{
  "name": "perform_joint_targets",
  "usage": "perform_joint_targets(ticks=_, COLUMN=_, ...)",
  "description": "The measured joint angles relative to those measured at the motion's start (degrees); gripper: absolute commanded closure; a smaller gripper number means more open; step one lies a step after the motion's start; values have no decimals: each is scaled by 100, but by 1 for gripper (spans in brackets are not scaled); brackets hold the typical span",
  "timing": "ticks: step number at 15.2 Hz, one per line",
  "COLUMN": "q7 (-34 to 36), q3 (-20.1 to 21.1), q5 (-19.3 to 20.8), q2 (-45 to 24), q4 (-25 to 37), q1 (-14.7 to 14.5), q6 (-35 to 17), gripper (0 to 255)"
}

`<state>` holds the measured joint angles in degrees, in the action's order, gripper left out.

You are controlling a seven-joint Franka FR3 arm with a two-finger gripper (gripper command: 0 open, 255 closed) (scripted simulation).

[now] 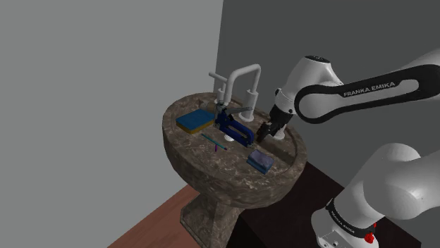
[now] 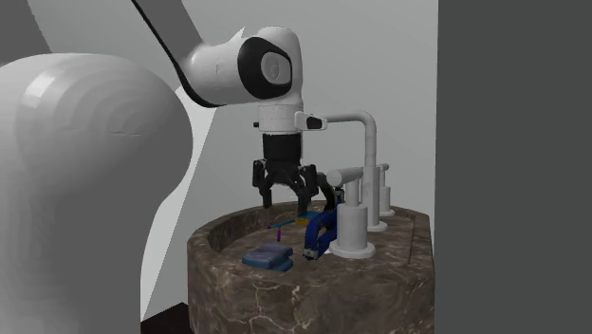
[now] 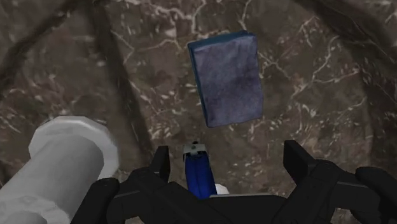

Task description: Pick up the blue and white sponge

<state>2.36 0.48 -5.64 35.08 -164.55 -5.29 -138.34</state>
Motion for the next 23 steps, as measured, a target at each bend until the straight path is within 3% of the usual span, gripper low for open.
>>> perform_joint_targets(ticks=4, q7=-37, q3=-2, q5=-396, q2=-974, q4=-149, q1=-336, q6=-1263, gripper=0)
perform_joint_targets(ticks=13, q7=-341, q3=-174, q5=-808, q2=-1980, q4=-238, q1=-648, q6=-2418, gripper=0)
perform_joint_targets(ticks=14, q7=-349, q3=-177, q5=-826, q2=-2016, q4=-240, q1=-664, q6=-2459, gripper=255)
perform_joint_targets(ticks=23, q7=-359, q3=-181, q5=-846, q2=-2045, q4=-243, q1=-681, q6=-2507, gripper=255)
